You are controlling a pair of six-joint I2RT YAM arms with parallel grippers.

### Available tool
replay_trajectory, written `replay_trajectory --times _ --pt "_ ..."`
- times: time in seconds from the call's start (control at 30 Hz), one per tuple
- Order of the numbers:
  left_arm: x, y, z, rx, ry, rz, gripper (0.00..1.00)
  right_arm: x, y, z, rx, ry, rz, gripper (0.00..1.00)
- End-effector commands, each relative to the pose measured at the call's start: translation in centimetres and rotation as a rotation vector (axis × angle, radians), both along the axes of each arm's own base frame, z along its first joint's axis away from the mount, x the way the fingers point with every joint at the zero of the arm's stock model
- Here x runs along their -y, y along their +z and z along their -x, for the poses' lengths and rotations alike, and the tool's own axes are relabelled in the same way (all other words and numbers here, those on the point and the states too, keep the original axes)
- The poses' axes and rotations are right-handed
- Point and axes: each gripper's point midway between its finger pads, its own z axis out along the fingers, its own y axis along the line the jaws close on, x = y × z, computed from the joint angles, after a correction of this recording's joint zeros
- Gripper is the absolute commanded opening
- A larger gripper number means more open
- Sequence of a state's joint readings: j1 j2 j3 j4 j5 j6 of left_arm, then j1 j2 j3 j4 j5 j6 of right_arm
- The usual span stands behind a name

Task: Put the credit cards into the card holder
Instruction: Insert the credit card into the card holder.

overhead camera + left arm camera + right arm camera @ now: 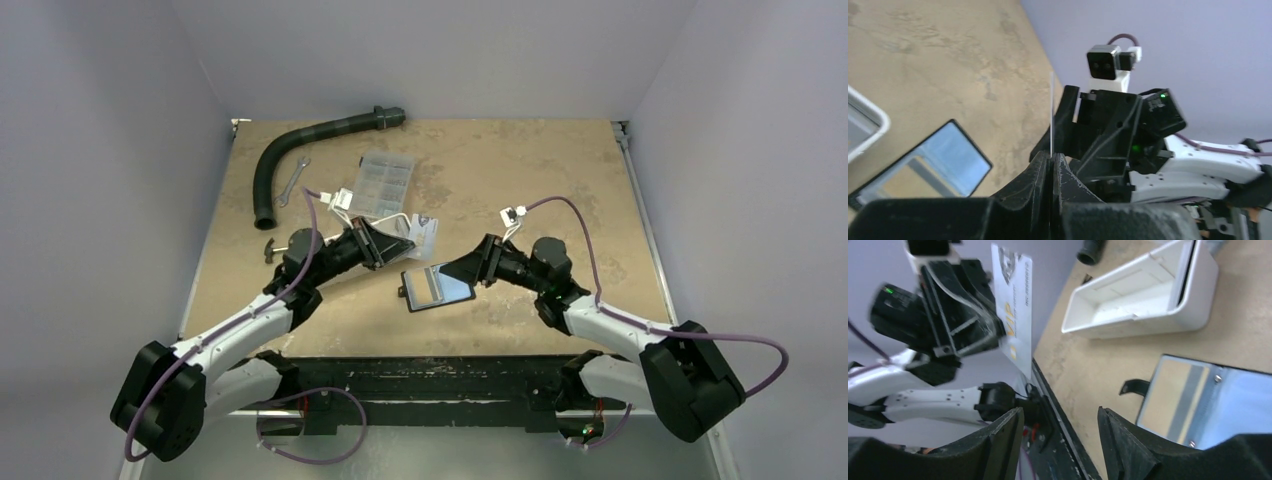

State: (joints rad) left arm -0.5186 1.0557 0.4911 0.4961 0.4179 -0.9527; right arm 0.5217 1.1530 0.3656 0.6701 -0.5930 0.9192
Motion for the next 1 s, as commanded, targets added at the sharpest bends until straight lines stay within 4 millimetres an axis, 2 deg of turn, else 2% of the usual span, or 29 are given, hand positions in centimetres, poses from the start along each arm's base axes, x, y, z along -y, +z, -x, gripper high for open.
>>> replay_trajectory --times 0.0,0.2,0.3,0.43,0.53,0.57,0.67,0.7,0.8,0.87,0.9,0.97 --pt "0.4 6.2 3.3 0.148 -0.109 0.293 0.00 0.0 5.8 -0.2 0.095 -0.022 -0.210 0.62" --pt "1.5 6.4 4.8 0.159 -0.146 0.354 0.00 -0.2 8.3 -0.4 0.130 -0.034 -0.301 0.59" --pt "2.1 6.2 5.0 0.152 -0.153 0.362 0.00 -0.4 8.6 -0.5 0.129 -0.032 -0.312 0.55" --pt "2.5 5.7 5.0 0.142 -0.150 0.367 0.00 -0.3 8.7 -0.2 0.120 -0.037 -0.353 0.28" --pt "2.6 4.3 4.5 0.122 -0.121 0.330 0.00 0.0 8.3 0.1 0.115 -0.046 -0.358 0.11" --pt "2.6 3.7 4.4 0.115 -0.115 0.309 0.00 0.1 8.2 0.4 0.115 -0.036 -0.360 0.02" --pt "2.8 1.1 3.8 0.069 -0.090 0.208 0.00 0.6 7.6 0.4 0.092 -0.055 -0.363 0.00" --pt "2.8 -0.2 3.5 0.041 -0.077 0.150 0.09 0.8 7.2 0.1 0.087 -0.067 -0.347 0.00" --pt "1.9 -4.0 2.0 -0.042 0.003 -0.087 0.48 2.3 4.8 -1.4 0.075 -0.127 -0.235 0.00" --pt "0.7 -5.2 1.2 -0.067 0.055 -0.228 0.56 3.9 1.6 -3.2 0.035 -0.203 -0.059 0.00" --pt "0.0 -5.7 0.7 -0.077 0.091 -0.293 0.58 4.6 -0.3 -4.2 0.015 -0.233 0.083 0.00" --pt "-1.1 -6.2 0.0 -0.099 0.135 -0.391 0.60 5.8 -3.0 -4.8 -0.003 -0.220 0.317 0.00"
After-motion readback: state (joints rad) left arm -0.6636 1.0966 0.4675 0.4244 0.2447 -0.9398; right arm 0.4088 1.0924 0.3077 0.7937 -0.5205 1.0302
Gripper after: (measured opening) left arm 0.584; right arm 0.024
